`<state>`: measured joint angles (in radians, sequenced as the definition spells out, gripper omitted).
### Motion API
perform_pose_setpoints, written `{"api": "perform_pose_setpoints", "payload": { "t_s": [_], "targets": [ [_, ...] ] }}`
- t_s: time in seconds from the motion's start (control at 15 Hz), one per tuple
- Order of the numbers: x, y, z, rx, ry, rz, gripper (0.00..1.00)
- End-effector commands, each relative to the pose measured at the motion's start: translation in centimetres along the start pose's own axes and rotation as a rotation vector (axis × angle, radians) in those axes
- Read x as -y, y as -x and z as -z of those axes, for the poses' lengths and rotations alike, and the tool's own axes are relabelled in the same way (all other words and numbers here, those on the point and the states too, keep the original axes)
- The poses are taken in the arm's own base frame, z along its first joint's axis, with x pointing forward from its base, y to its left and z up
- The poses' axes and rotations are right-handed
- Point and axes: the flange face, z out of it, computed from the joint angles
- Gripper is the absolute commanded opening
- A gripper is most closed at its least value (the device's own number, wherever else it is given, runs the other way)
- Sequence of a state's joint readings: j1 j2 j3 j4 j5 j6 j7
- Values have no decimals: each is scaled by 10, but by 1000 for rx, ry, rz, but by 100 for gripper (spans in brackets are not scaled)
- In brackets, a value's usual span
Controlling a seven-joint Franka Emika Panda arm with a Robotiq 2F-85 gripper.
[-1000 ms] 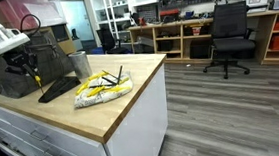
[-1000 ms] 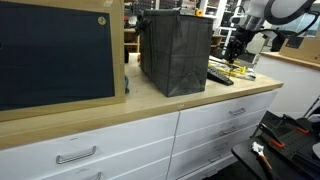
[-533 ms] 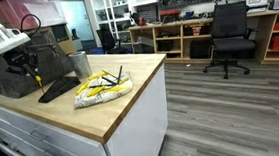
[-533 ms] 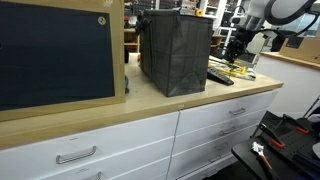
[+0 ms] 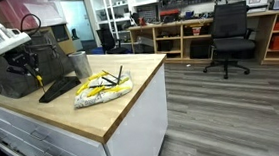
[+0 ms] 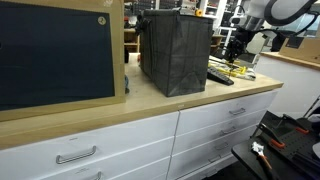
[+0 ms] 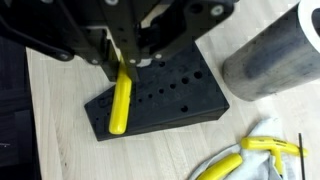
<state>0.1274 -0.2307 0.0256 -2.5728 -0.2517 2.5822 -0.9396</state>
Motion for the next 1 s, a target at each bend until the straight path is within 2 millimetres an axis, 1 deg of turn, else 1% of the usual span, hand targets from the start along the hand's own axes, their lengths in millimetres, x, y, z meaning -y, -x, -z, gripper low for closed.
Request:
{"api": "perform_pose_setpoints", "payload": {
  "t_s": [0.0,0.53,0.93],
  "targets": [
    [-10,-4,2,-6,31,18,4],
    [-13,-10,2,-26,40,25,4],
    [-7,-10,4,-36,27,32,4]
  ]
}}
